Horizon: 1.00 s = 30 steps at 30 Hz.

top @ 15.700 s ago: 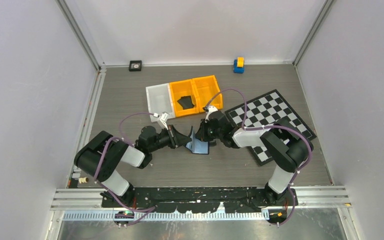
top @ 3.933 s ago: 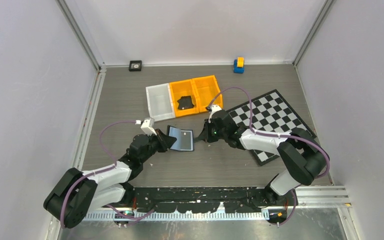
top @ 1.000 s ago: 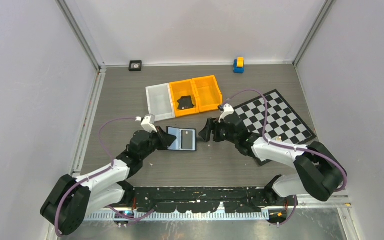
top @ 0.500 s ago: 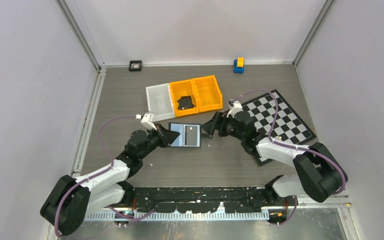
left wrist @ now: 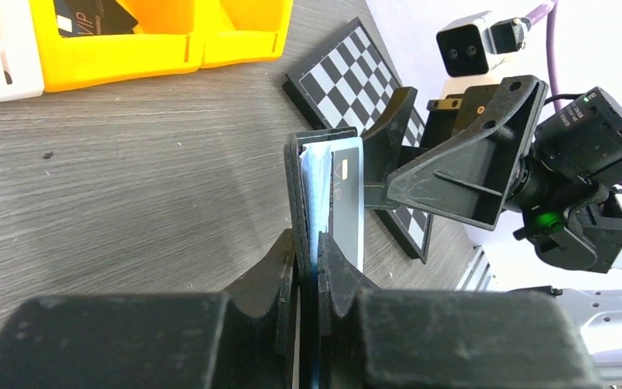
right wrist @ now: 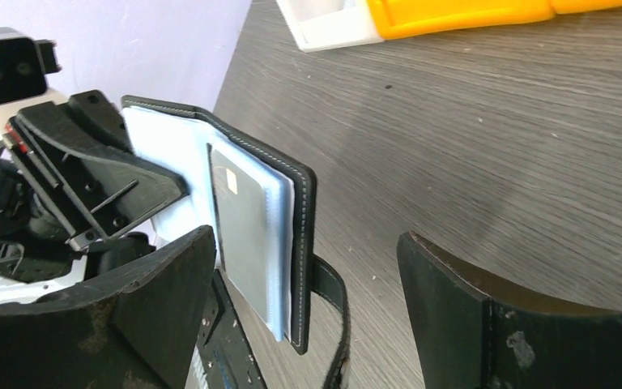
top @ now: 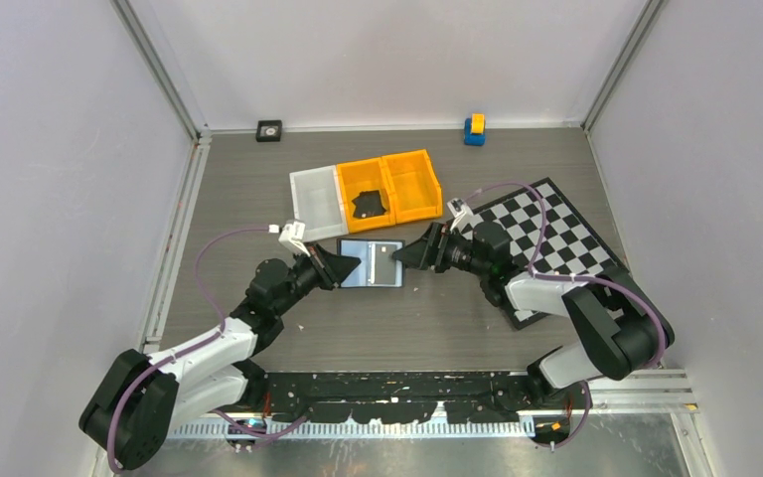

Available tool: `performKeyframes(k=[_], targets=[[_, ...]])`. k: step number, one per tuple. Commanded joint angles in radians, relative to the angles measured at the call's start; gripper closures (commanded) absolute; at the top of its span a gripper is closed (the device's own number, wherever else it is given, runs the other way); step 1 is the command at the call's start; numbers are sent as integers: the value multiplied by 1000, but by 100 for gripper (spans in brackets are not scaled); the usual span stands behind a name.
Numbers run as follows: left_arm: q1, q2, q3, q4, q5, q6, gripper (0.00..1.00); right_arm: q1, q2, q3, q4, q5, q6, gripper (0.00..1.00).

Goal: Take the credit cards out of the card holder
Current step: Remove the credit card from the card holder.

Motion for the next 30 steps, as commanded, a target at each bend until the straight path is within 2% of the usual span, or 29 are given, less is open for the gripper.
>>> performKeyframes(k=[1,8,10,25,28,30], targets=[[1,-1,11,104,13,-37,100,-5,-5,26,104,-81,6,13],[2,-10,18,100,-15,-77,100,-5,7,20,153,-148,14,11],[1,-10,17,106,-16,-83,100,-4,19,24,167,-168,19,13],[1,9,-1,140,-21,-84,100,-6,69,19,260,-224,73,69],[2,13,-9,137,-32,-63,100,-5,64,15,255,-224,68,78],[1,11,-16,122,-47,-50,99,-5,64,17,239,-215,62,79]])
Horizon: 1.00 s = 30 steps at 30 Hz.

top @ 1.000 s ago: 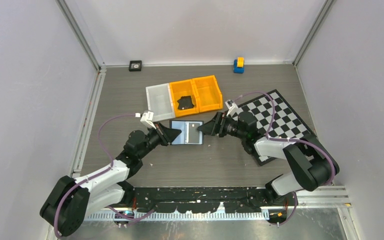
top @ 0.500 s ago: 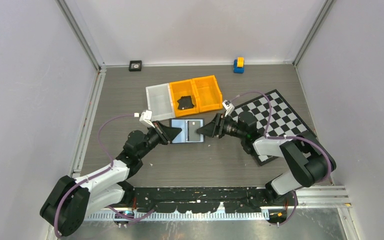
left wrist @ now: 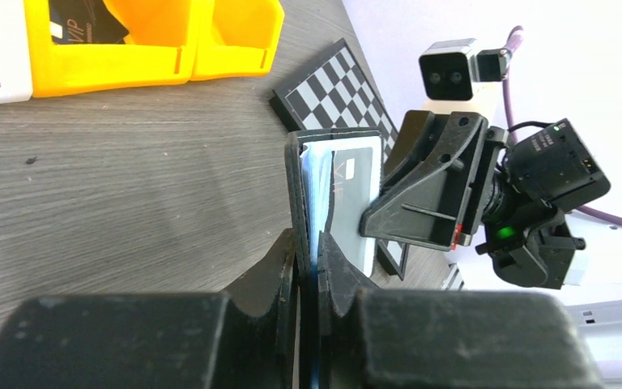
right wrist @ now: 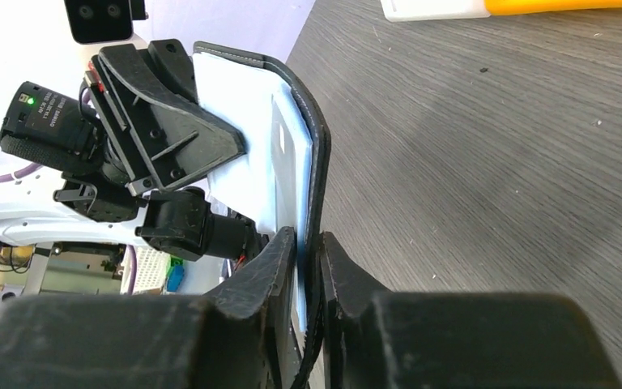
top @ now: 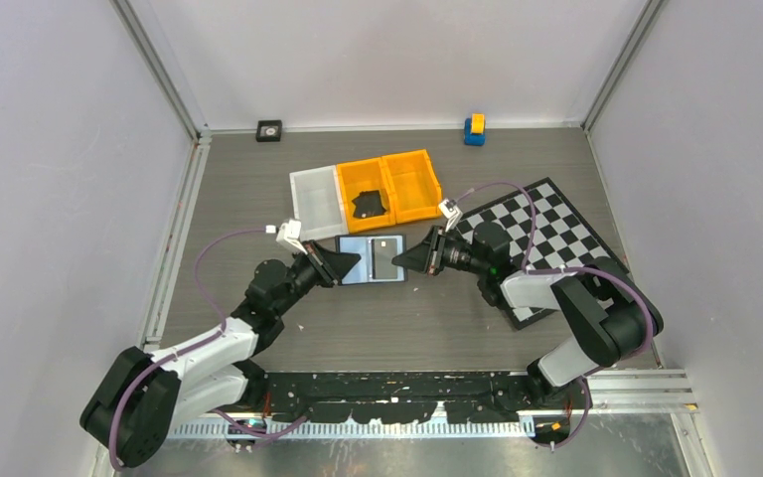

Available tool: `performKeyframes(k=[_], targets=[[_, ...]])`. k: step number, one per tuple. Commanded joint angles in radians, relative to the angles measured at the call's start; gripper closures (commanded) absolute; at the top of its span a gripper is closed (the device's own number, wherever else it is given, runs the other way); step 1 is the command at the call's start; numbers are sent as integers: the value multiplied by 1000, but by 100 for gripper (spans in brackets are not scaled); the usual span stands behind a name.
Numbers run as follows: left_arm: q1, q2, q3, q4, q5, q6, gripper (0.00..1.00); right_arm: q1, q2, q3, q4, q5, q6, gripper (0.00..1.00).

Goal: Take the credit cards out of the card holder
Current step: Remove the credit card from the card holder.

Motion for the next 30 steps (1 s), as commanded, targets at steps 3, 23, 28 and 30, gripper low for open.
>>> performKeyframes(k=[3,23,28,30], targets=[[1,-10,-11,1,-58,70,92,-7,-2,19,15,22,-18,84],[2,-489,-13,-611,-361,173,2,-21,-66,11,-221,221,-132,96],[0,-508,-10,-601,-267,224,0,-21,-89,3,-242,246,-141,97],[0,-469,5,-593,-236,234,3,-21,-88,2,-242,251,-141,97]])
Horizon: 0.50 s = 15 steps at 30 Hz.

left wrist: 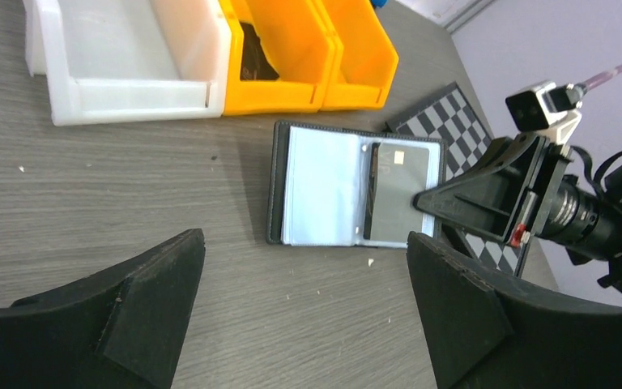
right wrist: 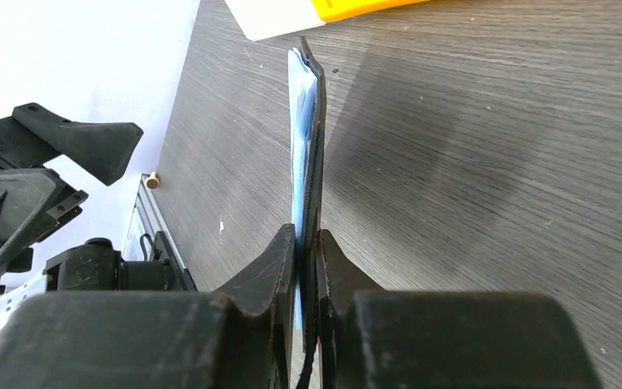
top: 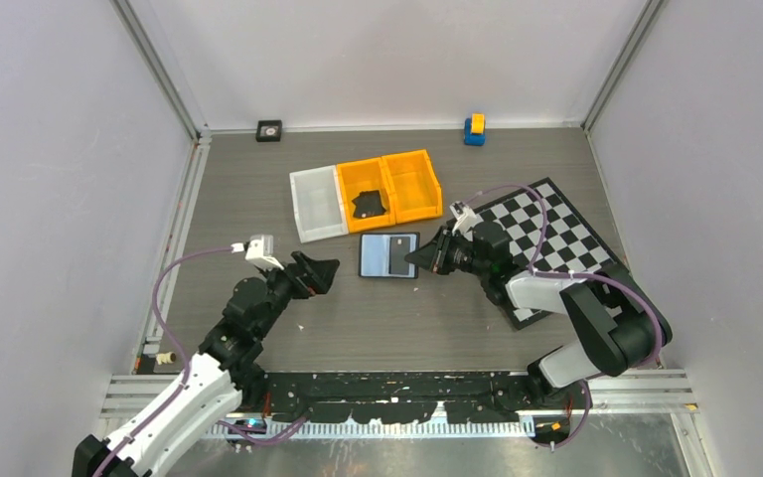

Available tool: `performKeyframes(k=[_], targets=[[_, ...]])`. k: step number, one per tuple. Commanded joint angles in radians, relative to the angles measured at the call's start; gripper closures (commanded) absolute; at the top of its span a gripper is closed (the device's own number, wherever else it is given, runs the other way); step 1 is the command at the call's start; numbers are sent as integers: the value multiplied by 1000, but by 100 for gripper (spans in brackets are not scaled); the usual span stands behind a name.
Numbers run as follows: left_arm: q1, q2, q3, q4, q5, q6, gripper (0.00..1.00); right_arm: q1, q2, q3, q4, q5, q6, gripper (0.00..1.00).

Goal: Take the credit cards out of the card holder
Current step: Remove the credit card from the card holder.

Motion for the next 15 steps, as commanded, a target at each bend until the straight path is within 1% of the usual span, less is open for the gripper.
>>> performKeyframes(k=[1,3,5,8,10,12,15], targets=[[0,69,29,-7,77,42,8,-2,-30,4,13,41,-27,97],[-1,146,47,42,148,13,11,-2,-21,5,21,46,-24,97],[-8,235,38,194,247,-15,17,-2,-5,10,27,51,-19,97],[-21,356,31,350,326,-42,32,-2,12,15,45,46,-9,97],[-26,440,45,393,361,-47,35,-2,19,19,49,44,-7,97],[-29,513,67,432,409,-47,40,-3,23,22,51,42,-5,97],[-32,619,88,522,477,-59,43,-2,25,23,59,28,-1,97]])
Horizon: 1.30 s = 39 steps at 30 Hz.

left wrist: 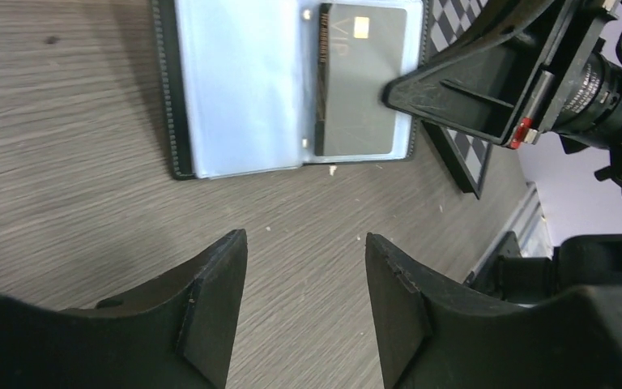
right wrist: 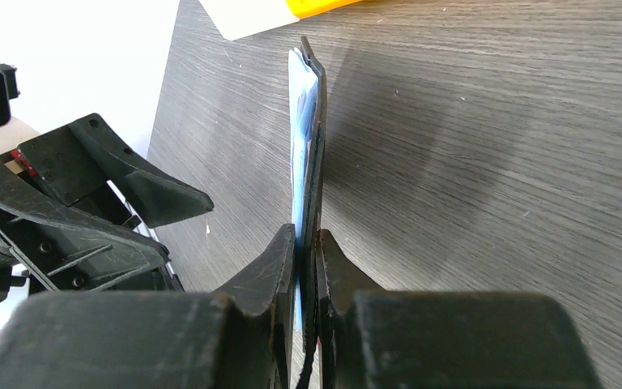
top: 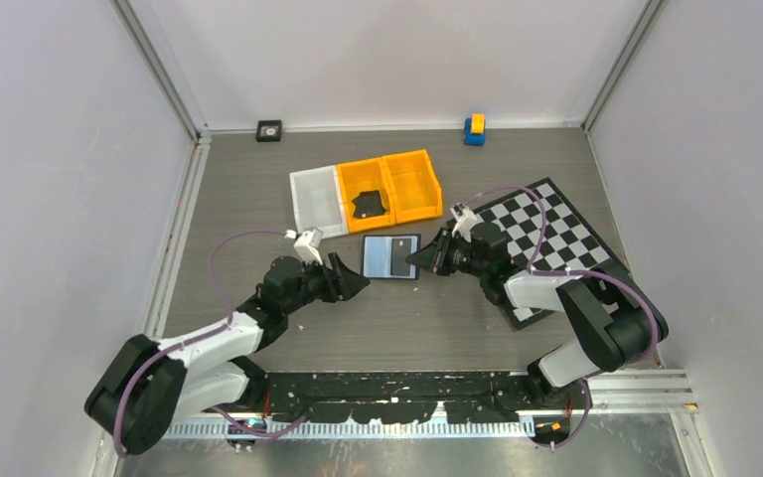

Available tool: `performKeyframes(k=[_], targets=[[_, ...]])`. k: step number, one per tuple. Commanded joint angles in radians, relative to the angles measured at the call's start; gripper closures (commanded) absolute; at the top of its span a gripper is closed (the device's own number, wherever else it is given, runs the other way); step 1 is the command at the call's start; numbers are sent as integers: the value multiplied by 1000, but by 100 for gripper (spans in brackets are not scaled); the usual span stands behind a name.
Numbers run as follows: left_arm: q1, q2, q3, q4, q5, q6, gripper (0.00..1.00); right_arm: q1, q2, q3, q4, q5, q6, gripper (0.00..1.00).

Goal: Take the credit cards out of the card holder
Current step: Remove the credit card from the card holder.

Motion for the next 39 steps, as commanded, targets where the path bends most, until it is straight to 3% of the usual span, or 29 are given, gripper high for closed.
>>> performKeyframes(k=[1,5,10,17,24,31,39], targets=[[-8,125,62,257,155,-28,44,-2,0,24,77,-12,7,97],[-6,207,71,340,174,-44,46,-3,-17,17,79,-26,11,97],[-6,216,103,262,156,-21,46,-2,-41,10,79,-31,14,97],[-4,146,144,41,54,20,22,-10,-69,-21,98,21,25,97],[-4,209,185,62,149,-1,11,-24,-78,-40,129,16,49,98],[-6,259,149,207,101,-173,0,-39,-106,-72,159,28,68,98],[-9,102,198,-79,-43,-131,1,-47,-113,-86,189,24,86,98]])
